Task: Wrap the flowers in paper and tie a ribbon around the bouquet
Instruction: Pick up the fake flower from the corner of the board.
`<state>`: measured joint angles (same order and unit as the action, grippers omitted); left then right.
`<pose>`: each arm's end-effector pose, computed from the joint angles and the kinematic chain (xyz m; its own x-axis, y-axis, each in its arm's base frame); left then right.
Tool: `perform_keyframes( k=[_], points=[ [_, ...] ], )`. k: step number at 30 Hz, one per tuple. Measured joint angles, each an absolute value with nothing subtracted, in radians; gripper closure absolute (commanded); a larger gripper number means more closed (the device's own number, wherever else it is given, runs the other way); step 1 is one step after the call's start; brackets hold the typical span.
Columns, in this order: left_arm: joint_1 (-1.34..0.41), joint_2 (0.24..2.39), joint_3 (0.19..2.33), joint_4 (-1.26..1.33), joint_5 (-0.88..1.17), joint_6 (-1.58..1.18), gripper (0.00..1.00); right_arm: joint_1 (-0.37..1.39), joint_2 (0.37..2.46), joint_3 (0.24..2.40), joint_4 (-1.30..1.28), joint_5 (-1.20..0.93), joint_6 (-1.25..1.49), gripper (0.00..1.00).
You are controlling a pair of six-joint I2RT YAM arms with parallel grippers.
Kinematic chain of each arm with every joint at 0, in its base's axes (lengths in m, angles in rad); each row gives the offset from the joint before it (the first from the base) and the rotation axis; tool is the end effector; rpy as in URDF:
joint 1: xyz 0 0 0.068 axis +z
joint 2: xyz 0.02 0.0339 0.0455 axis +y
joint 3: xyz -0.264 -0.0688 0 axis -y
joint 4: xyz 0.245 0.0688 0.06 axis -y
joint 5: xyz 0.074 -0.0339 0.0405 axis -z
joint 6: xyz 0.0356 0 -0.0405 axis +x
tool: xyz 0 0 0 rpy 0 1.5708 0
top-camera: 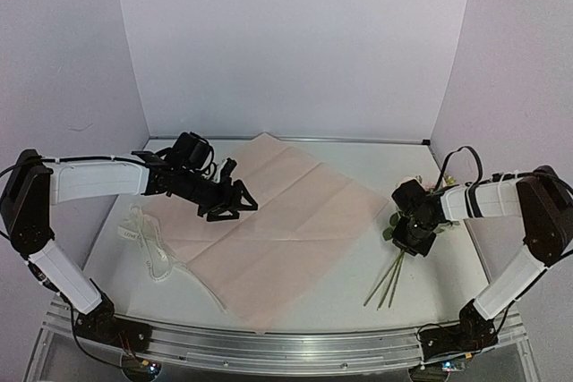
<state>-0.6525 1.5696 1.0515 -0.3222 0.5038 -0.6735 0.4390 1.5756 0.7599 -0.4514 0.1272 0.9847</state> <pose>0.2537 -0.2155 0.2300 -0.9539 0.0415 -0.2973 0.2465 0.6731 -0.6972 0.2423 0.1088 0.1359 -0.8004 0.5371 -0.2663 0.5054 0.8434 0.1822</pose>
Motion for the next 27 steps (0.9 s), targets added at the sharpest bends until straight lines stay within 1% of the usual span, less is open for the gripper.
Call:
perform_keyframes(
  k=[2, 10, 17, 27],
  points=[
    [-0.653, 1.57, 1.05, -0.322, 0.504, -0.674, 0.31, 0.449, 1.582, 0.763, -0.461, 0.137, 0.981, 1.0],
    [-0.653, 1.57, 1.05, -0.322, 0.503, -0.678, 0.31, 0.455, 1.572, 0.764, -0.491, 0.166, 0.965, 1.0],
    [-0.653, 1.573, 1.05, -0.322, 0.495, -0.679, 0.31, 0.462, 1.463, 0.773, -0.567, 0.204, 0.935, 1.0],
    [-0.652, 1.602, 1.05, -0.322, 0.472, -0.681, 0.31, 0.478, 1.362, 0.877, -0.662, 0.254, 0.869, 1.0]
  ],
)
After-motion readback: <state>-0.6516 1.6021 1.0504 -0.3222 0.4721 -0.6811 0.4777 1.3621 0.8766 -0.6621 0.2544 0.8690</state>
